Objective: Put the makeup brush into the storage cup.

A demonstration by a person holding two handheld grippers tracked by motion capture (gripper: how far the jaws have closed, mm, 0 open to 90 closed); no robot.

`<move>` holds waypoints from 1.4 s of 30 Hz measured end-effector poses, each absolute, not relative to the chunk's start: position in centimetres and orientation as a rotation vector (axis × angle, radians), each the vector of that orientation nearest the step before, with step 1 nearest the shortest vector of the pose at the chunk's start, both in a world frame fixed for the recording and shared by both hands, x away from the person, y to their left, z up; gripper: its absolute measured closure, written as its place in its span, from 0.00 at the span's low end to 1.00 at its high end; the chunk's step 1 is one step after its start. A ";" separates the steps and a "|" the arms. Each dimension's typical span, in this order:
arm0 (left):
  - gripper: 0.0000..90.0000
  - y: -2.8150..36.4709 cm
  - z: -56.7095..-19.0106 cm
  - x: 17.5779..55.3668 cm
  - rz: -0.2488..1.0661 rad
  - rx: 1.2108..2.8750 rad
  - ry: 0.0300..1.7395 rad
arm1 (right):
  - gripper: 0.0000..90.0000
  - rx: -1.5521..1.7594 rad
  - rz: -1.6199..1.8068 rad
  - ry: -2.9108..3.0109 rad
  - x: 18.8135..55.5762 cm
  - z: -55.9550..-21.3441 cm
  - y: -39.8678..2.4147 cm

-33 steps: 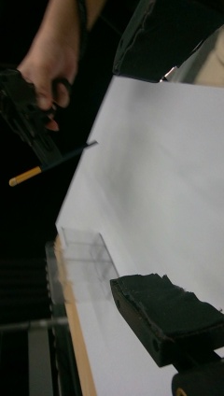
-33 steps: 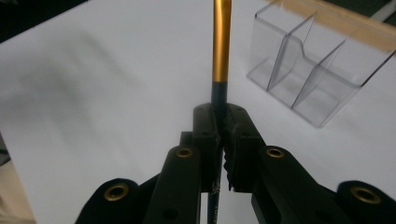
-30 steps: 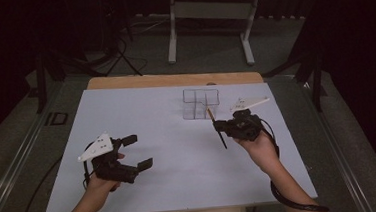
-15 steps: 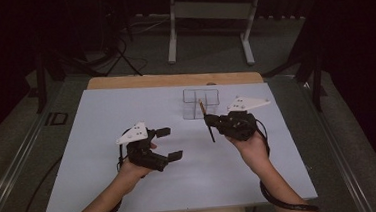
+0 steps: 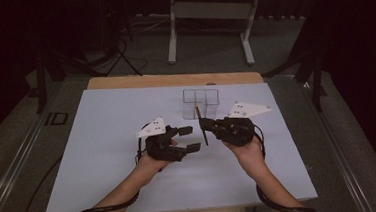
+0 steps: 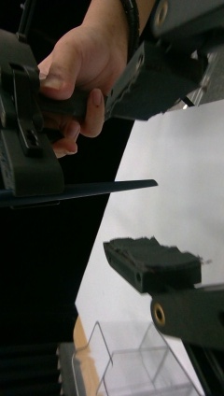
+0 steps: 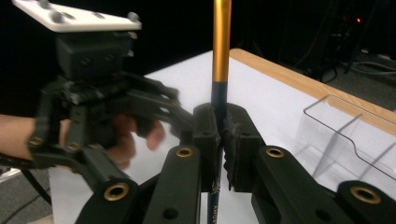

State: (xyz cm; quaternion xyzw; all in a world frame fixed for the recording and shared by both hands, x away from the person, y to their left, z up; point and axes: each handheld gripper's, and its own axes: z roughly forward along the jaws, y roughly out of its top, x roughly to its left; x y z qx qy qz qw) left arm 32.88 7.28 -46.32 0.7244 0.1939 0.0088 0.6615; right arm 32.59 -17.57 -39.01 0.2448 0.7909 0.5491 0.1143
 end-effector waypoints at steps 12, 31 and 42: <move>0.69 5.4 -46.5 33.2 0.003 1.676 0.417 | 0.93 0.669 1.706 2.289 32.1 -38.8 -18.1; 0.96 4.9 -46.7 33.4 -0.042 1.736 0.424 | 0.93 0.660 1.724 2.320 32.3 -39.5 -19.0; 0.96 5.2 -47.5 33.2 -0.038 1.812 0.431 | 0.64 0.665 1.724 2.436 33.1 -39.2 -18.9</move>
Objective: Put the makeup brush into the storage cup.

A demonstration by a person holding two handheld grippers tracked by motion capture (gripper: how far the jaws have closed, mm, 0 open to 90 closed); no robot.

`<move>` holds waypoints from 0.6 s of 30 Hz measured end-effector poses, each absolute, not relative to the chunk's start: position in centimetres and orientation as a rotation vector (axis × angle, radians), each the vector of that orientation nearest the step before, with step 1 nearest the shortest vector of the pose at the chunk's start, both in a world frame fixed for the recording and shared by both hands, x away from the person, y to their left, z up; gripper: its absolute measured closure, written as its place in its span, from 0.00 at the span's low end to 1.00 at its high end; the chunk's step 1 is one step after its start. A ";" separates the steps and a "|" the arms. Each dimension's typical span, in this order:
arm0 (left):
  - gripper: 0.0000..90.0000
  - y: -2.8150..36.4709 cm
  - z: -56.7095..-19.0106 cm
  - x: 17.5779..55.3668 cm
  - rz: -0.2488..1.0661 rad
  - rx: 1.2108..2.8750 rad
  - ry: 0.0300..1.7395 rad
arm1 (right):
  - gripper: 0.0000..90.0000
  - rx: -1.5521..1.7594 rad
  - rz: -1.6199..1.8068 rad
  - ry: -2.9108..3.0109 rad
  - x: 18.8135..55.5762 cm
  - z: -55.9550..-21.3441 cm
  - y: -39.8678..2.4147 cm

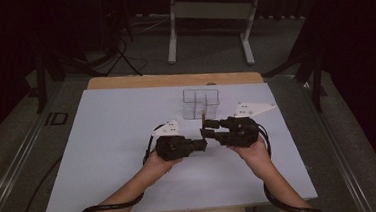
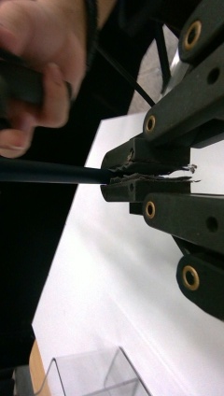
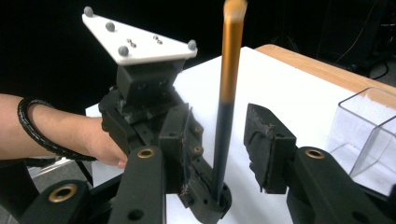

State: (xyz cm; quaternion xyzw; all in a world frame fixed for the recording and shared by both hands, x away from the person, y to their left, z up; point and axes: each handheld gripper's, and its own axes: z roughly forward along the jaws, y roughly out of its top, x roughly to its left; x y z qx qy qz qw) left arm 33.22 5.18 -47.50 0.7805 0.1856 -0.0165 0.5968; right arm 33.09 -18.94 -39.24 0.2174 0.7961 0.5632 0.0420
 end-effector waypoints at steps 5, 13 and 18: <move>0.96 5.2 -48.1 33.0 -0.042 1.837 0.429 | 0.58 0.633 1.736 2.440 33.3 -38.4 -18.8; 0.96 5.0 -48.3 32.8 -0.032 1.866 0.398 | 0.74 0.641 1.716 2.422 33.3 -38.2 -18.4; 0.96 5.0 -48.6 32.7 -0.027 1.863 0.396 | 0.81 0.644 1.716 2.426 33.3 -38.1 -18.5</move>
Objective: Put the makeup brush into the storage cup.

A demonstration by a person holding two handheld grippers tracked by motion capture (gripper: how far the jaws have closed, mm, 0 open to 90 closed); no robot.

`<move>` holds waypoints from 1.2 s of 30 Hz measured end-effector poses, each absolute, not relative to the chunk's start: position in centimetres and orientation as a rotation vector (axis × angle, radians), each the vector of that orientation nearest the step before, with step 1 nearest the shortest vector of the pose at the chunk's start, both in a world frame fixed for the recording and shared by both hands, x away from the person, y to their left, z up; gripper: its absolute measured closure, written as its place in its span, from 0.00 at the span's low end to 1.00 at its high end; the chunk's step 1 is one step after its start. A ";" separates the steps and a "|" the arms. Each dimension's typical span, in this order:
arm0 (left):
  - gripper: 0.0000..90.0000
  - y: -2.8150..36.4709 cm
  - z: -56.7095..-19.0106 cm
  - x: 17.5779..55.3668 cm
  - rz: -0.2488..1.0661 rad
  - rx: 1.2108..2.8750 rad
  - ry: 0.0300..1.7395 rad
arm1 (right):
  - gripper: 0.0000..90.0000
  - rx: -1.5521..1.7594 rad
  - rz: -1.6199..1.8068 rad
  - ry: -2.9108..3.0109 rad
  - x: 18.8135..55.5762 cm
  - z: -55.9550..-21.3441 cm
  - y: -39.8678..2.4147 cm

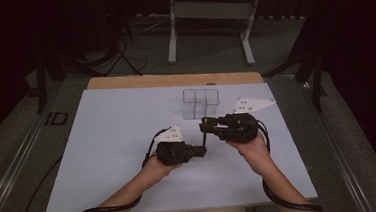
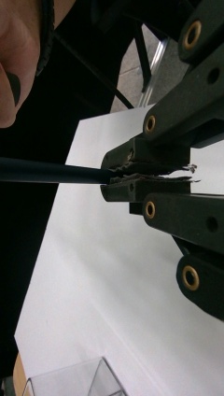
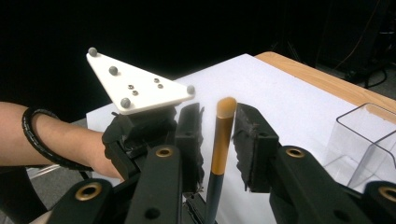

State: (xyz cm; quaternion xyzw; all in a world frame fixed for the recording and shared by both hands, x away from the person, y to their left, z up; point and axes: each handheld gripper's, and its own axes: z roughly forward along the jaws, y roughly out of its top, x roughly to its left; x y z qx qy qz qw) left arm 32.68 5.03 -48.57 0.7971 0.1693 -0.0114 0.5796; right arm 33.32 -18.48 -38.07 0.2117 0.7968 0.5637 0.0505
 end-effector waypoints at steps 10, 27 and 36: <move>0.96 4.9 -48.7 32.7 -0.037 1.855 0.387 | 0.93 0.628 1.672 2.459 33.3 -37.8 -18.3; 0.24 9.1 -47.5 32.3 -0.030 1.811 0.504 | 0.93 0.601 1.668 2.424 33.9 -36.8 -18.9; 0.02 12.5 -47.0 30.8 0.040 1.795 0.547 | 0.93 0.581 1.678 2.419 34.6 -36.3 -18.4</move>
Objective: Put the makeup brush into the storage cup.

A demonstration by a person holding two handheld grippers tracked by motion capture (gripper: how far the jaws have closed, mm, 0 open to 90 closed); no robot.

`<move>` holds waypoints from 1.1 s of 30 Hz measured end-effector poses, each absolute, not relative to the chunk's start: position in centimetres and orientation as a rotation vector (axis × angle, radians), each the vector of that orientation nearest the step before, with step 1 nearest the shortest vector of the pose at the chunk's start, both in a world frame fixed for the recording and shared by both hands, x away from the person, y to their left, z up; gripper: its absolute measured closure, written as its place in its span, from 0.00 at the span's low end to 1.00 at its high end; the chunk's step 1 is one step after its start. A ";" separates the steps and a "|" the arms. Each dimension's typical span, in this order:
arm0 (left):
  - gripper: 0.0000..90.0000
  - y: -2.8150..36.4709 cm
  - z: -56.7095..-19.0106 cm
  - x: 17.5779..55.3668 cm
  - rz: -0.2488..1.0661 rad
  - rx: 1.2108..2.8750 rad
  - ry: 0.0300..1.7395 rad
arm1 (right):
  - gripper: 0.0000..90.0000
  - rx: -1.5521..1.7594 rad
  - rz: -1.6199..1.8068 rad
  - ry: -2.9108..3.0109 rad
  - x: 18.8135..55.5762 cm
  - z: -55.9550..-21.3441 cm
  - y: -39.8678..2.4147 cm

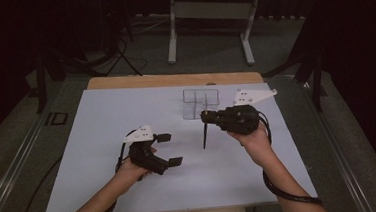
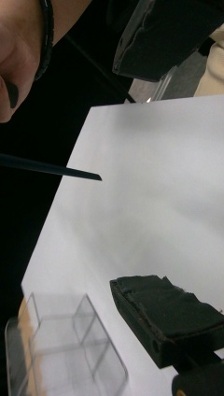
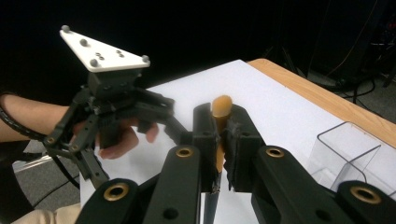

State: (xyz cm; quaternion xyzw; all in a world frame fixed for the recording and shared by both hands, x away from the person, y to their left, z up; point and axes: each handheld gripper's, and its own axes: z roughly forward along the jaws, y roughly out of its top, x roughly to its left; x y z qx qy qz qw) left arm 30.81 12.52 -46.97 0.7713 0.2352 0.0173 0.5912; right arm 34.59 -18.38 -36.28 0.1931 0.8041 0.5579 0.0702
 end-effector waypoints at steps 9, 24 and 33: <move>0.02 17.4 -47.3 29.0 0.251 1.805 0.710 | 0.93 0.586 1.693 2.415 35.3 -36.2 -18.4; 0.02 21.6 -47.9 25.7 0.368 1.745 0.841 | 0.93 0.616 1.700 2.389 36.9 -35.8 -18.9; 0.02 22.9 -48.6 25.3 0.437 1.648 0.839 | 0.93 0.620 1.698 2.349 38.3 -34.8 -18.7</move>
